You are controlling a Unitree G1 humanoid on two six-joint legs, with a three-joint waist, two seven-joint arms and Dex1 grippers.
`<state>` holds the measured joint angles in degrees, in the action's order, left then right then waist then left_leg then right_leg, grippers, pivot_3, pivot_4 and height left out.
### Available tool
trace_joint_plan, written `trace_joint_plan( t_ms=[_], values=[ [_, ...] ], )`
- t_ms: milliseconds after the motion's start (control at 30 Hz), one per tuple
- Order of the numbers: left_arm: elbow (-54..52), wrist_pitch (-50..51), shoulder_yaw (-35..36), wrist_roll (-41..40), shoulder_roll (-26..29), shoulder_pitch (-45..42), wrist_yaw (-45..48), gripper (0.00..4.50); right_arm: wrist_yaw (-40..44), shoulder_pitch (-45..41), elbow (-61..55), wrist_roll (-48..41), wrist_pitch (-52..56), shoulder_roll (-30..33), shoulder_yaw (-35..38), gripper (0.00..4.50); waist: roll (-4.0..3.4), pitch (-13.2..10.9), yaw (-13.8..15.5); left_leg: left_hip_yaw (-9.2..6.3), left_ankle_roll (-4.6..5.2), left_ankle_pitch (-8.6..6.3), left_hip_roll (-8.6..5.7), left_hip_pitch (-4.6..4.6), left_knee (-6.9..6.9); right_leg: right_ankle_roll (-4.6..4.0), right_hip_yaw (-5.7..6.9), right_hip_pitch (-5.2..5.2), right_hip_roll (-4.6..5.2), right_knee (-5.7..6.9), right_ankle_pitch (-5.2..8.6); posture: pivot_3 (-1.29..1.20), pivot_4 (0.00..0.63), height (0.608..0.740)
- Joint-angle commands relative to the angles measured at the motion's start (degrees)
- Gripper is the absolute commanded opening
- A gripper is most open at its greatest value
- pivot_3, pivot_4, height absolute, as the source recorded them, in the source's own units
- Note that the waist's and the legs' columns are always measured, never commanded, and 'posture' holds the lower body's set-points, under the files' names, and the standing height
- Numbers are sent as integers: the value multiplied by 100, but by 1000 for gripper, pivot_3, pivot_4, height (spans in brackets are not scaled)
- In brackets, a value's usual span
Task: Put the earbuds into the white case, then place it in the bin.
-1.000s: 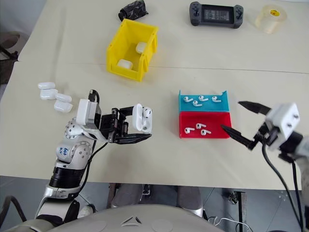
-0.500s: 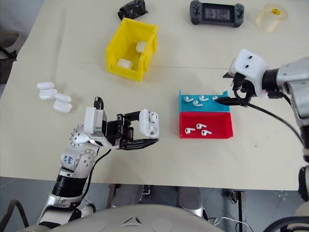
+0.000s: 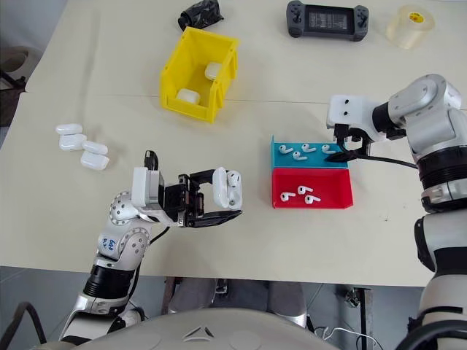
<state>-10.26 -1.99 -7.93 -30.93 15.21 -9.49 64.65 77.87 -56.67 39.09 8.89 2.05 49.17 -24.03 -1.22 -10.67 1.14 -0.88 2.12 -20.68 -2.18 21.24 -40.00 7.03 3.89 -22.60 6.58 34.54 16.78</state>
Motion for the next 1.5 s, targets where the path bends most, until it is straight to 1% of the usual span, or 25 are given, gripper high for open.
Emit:
trace_joint_plan(
  t_ms=[33,200,267,367,700,1100,1200,1233,1400,1500],
  values=[
    [-36,-130,-44,24,-8,-55,37,2754,7,-74,173,233,-66,-42,40,3552,0,0,1,0,-1,1,0,0,0,0,0,0,0,2,0,0,150,740],
    [23,-164,-50,26,-13,-82,89,2754,189,-77,147,303,-75,-68,48,1779,0,0,4,-1,-1,1,-2,-1,-1,0,0,0,1,5,0,0,150,740],
    [51,-179,-44,2,-13,-90,121,2754,295,-38,25,315,-33,-46,38,1150,0,0,4,-2,-1,1,-2,-1,-1,0,0,0,0,5,0,0,150,740],
    [88,-201,-41,-24,-23,-96,161,2754,404,5,-122,347,42,-34,42,1150,0,0,4,-3,-1,0,-2,-1,-1,0,1,0,1,8,0,0,150,740],
    [170,-261,-14,-19,-23,-96,240,2754,331,69,-205,408,210,-181,84,1150,0,0,-10,-2,-2,0,0,-2,-1,0,-1,0,1,9,0,0,150,740],
    [201,-286,-31,-2,-40,-111,260,2754,316,153,-299,407,290,-179,140,1150,0,0,-31,-3,-2,0,0,-3,0,0,0,0,2,9,0,0,150,740],
    [217,-294,-33,5,-42,-121,271,2754,297,205,-368,349,336,-211,218,610,0,0,-34,-3,-2,0,0,-3,-1,0,0,0,2,10,0,0,150,740],
    [215,-293,-34,8,-42,-125,271,2754,285,233,-418,338,380,-215,251,539,0,0,-36,-2,-2,0,0,-3,-1,0,-1,0,1,9,0,0,150,740],
    [188,-259,-43,7,-29,-138,267,2754,216,454,-772,209,547,-160,490,539,0,0,-38,-2,-3,0,1,-3,-1,0,-1,0,2,10,0,0,150,740],
    [166,-235,-49,2,-20,-148,262,2754,160,594,-1139,3,742,-103,789,539,0,0,-34,-2,-2,0,1,-3,-1,0,-1,0,2,11,0,0,150,740]
  ],
)
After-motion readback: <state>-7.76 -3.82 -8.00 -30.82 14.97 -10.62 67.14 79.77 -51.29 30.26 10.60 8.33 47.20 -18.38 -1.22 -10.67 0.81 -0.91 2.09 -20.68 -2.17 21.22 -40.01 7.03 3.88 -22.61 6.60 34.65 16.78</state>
